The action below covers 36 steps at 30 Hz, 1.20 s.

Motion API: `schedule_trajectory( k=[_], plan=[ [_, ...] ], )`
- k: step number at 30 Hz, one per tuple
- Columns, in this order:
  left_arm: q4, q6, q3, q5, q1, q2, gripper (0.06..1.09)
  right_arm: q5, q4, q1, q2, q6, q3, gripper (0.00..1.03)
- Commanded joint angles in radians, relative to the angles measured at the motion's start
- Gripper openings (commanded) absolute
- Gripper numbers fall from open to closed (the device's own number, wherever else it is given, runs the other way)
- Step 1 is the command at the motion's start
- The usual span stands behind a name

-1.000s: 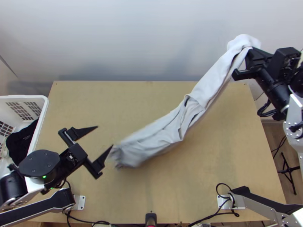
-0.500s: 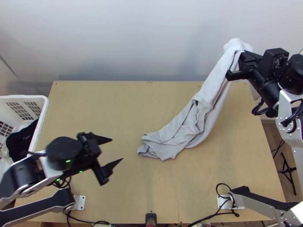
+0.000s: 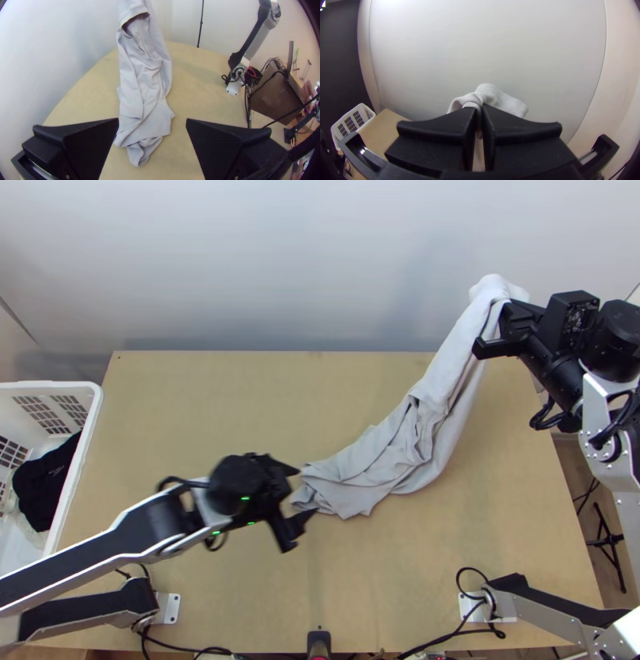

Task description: Fold the t-shirt

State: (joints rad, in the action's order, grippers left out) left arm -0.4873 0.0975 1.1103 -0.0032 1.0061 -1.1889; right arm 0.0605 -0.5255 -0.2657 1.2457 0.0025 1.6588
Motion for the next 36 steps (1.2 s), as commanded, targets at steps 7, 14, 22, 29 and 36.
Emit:
schedule_trajectory(
  k=[7, 14, 22, 29, 36],
  plan=[
    [0.477, 0.013, 0.02, -0.155, 0.183, -0.413, 1.03, -0.001, -0.002, 0.031, -0.002, 0.021, -0.008, 0.03],
    [0.708, 0.038, 0.128, -0.345, 0.241, -0.641, 1.03, -0.001, -0.01, 0.036, -0.008, 0.021, 0.002, 0.03],
    [0.854, 0.12, 0.276, -0.544, 0.246, -0.867, 1.03, -0.001, -0.016, 0.037, -0.02, 0.022, 0.01, 0.03],
    [0.905, 0.177, 0.267, -0.586, 0.224, -0.925, 1.03, -0.001, -0.031, 0.042, -0.037, 0.022, 0.007, 0.03],
    [0.975, 0.215, 0.266, -0.666, 0.187, -0.98, 1.03, -0.001, -0.033, 0.04, -0.045, 0.022, 0.006, 0.03]
  ],
)
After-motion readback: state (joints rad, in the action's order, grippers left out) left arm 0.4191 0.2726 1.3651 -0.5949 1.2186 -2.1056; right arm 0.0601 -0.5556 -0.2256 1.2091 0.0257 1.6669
